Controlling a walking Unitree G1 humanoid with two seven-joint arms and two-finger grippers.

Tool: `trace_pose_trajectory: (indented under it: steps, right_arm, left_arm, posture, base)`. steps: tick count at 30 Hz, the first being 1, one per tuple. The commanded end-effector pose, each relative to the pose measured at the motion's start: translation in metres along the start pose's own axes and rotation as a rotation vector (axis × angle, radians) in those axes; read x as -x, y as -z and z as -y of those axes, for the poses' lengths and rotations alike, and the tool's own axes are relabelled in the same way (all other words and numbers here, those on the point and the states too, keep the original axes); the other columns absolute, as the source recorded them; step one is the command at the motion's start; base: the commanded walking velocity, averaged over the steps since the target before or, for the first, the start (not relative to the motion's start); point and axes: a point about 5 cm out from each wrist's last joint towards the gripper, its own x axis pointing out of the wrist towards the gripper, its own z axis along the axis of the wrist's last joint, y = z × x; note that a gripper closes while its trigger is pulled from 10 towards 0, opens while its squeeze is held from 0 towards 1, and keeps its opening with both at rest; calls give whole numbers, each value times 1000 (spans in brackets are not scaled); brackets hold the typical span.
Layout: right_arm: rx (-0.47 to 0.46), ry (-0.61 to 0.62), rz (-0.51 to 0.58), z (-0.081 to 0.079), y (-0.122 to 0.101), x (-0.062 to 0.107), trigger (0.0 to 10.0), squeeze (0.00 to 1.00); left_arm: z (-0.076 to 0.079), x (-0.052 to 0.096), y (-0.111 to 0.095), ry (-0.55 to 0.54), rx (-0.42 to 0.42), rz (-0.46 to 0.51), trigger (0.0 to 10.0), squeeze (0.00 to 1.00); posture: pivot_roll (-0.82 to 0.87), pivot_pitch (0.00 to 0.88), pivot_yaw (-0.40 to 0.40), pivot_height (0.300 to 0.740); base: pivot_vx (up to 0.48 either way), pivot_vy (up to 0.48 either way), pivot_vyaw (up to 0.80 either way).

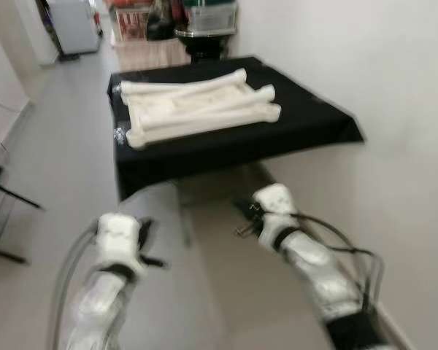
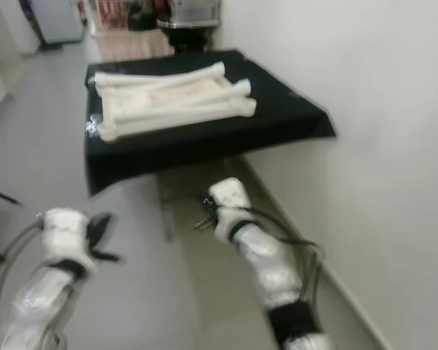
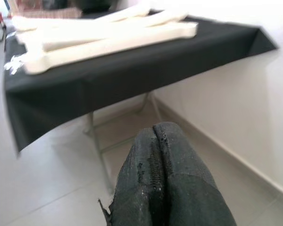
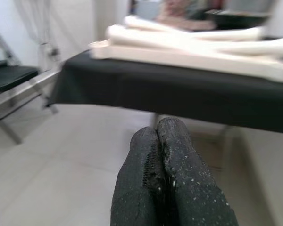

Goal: Building children table

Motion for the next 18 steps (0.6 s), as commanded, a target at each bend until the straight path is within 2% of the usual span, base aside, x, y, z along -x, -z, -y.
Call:
trace_pose_trajectory:
  steps: [1, 18]
  right_arm:
    - [-12, -12, 9, -4, -2, -2, 10000, 0]
    - [-8, -14, 9, -4, -2, -3, 10000, 0]
  left_arm:
    - [-5, 1, 3, -18, -18, -22, 10000, 0]
    - [-6, 0, 1, -37, -14, -8, 10000, 0]
  posture:
    - [-57, 11, 9, 740]
    - [-57, 13, 9, 740]
  base:
    - [0, 0, 0]
    - [0, 0, 0]
